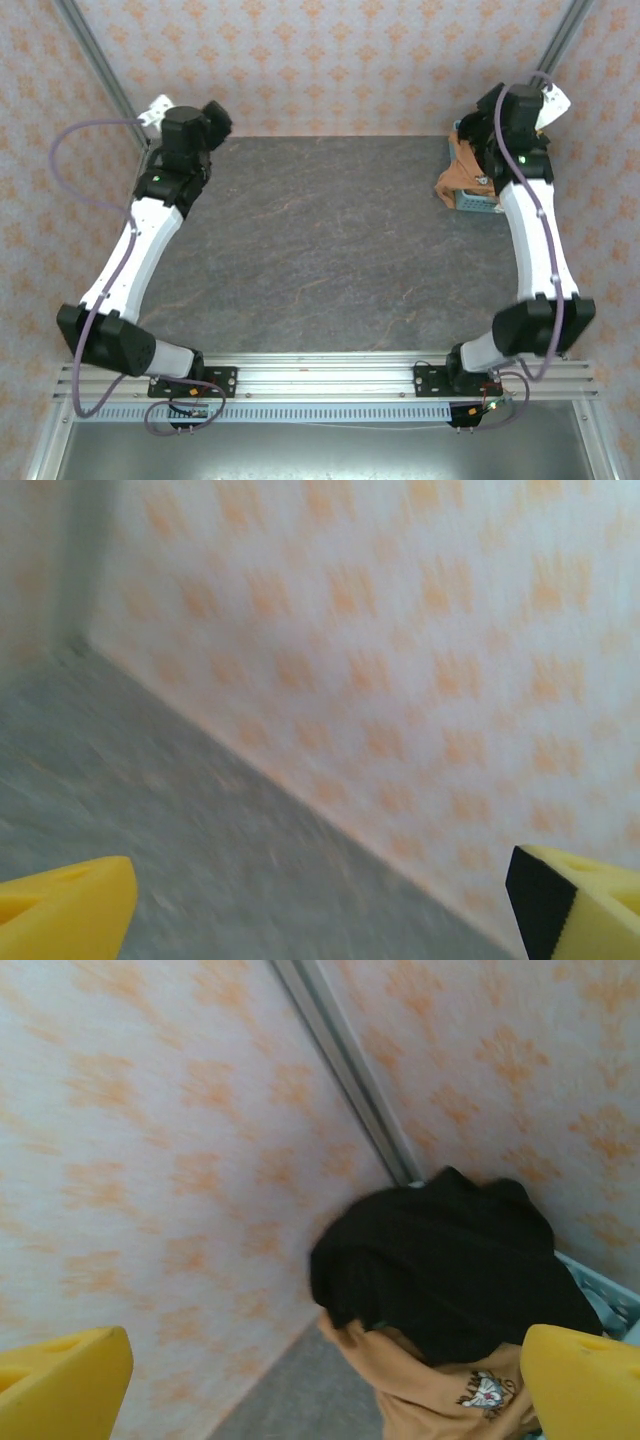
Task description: Fold and stack the t-shirts
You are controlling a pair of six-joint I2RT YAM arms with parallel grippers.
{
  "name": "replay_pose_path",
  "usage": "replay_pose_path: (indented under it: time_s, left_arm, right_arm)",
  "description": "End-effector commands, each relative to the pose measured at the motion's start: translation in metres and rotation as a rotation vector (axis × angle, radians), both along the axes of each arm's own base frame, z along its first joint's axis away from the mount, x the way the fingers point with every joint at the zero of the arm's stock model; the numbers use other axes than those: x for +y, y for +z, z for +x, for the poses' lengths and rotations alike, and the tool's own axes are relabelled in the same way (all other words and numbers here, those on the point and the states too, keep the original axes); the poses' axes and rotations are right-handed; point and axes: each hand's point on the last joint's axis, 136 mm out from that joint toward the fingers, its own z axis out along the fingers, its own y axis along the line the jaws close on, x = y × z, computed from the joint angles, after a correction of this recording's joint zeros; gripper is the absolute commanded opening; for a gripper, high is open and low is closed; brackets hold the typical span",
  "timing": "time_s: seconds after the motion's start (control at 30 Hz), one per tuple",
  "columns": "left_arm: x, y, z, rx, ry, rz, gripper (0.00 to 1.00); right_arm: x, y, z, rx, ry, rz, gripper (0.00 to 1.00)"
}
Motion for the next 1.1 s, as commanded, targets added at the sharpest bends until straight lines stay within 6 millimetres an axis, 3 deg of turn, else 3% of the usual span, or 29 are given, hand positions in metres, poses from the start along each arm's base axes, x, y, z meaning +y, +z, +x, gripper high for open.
replay_pose_path:
  time_s: [0.0,0.13,0.3,0.37,0.43,0.53,0.63,0.7,0.87,1.07]
  left_arm:
    - [-0.083,-0.015,0.011,0.086,-0.320,-0.154,0.96]
    - [-0.134,0.000,0.011,0.066,-0.522,-0.212,0.93]
    - [-0.153,0.006,0.002,0.072,-0.614,-0.252,0.91]
    - [-0.155,0.006,-0.002,0.079,-0.624,-0.252,0.89]
    - [-0.153,0.007,-0.006,0.083,-0.621,-0.249,0.88]
    - [-0.151,0.011,-0.012,0.082,-0.615,-0.245,0.84]
    - [-0.147,0.009,-0.015,0.091,-0.602,-0.237,0.82]
    - [-0.144,0.003,-0.016,0.103,-0.588,-0.236,0.80]
    - [-0.143,-0.009,-0.014,0.123,-0.570,-0.246,0.76]
    - [-0.141,-0.021,-0.008,0.161,-0.543,-0.233,0.74]
  right_arm:
    - [-0.021,-0.067,0.022,0.247,-0.037,0.095,0.99]
    - [-0.049,-0.109,0.062,0.351,-0.070,0.124,0.99]
    - [-0.071,-0.160,0.106,0.408,-0.073,0.170,0.99]
    - [-0.077,-0.178,0.119,0.425,-0.079,0.182,0.95]
    - [-0.082,-0.191,0.128,0.431,-0.089,0.197,0.82]
    - [-0.085,-0.197,0.136,0.416,-0.095,0.211,0.44]
    - [-0.084,-0.183,0.139,0.364,-0.093,0.209,0.16]
    - [-0.077,-0.159,0.136,0.313,-0.093,0.169,0.00]
    - [-0.045,-0.078,0.115,0.192,-0.096,0.024,0.00]
    - [0.007,0.045,0.070,-0.040,-0.047,-0.027,0.00]
